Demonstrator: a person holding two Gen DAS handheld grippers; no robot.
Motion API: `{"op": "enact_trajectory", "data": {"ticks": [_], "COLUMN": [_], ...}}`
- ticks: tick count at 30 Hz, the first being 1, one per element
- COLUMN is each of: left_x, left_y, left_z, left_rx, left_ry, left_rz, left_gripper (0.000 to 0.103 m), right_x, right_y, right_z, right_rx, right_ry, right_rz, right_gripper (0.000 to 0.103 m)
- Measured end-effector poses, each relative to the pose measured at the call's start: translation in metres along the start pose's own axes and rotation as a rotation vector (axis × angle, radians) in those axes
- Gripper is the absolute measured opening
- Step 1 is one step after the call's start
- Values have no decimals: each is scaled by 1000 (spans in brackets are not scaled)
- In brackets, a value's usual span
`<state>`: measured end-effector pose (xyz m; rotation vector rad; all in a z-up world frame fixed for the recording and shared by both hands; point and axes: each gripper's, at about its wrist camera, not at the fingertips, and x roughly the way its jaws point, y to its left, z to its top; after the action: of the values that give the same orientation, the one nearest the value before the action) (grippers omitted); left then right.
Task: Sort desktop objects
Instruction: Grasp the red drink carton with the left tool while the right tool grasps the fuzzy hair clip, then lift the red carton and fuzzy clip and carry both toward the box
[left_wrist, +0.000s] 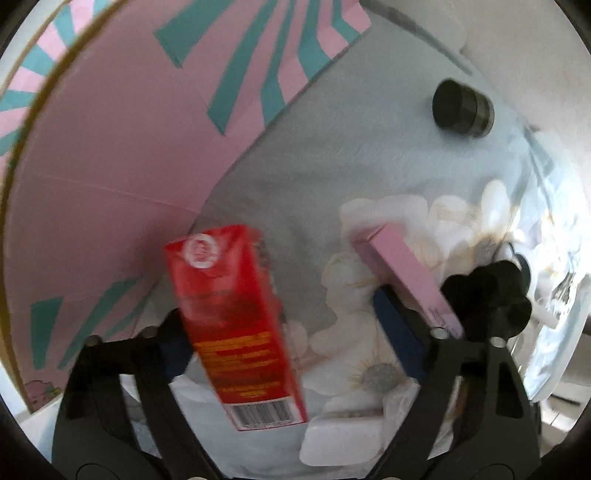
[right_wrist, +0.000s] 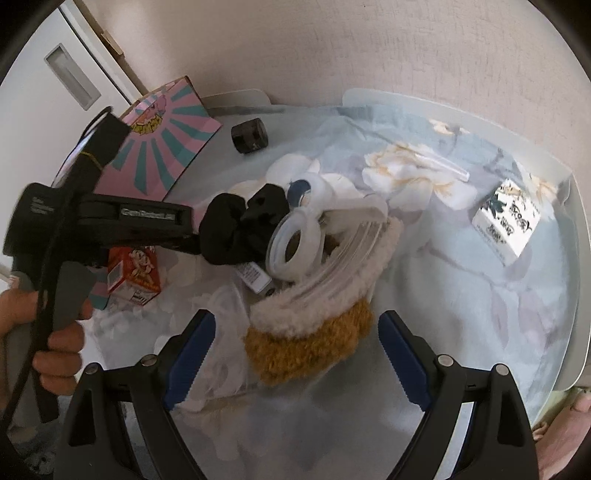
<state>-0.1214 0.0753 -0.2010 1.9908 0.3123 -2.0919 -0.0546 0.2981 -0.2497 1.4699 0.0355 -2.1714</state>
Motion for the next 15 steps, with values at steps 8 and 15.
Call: {"op": "enact_trajectory", "data": {"ticks": [8,15], "left_x": [-29,-48], "left_y": [-16,-5], "left_z": [4,3], "left_rx": [159,224], "left_ry": [-66,-58], "left_rz": [-33,-179], "left_gripper": [29,29], "right_x": [-2,-13], "right_y": [-17,-19], "right_z": [-7,-12], "right_rx": [49,67], "right_ry": [-44,-92], "right_rz": [23,15], "right_gripper": [45,43]}}
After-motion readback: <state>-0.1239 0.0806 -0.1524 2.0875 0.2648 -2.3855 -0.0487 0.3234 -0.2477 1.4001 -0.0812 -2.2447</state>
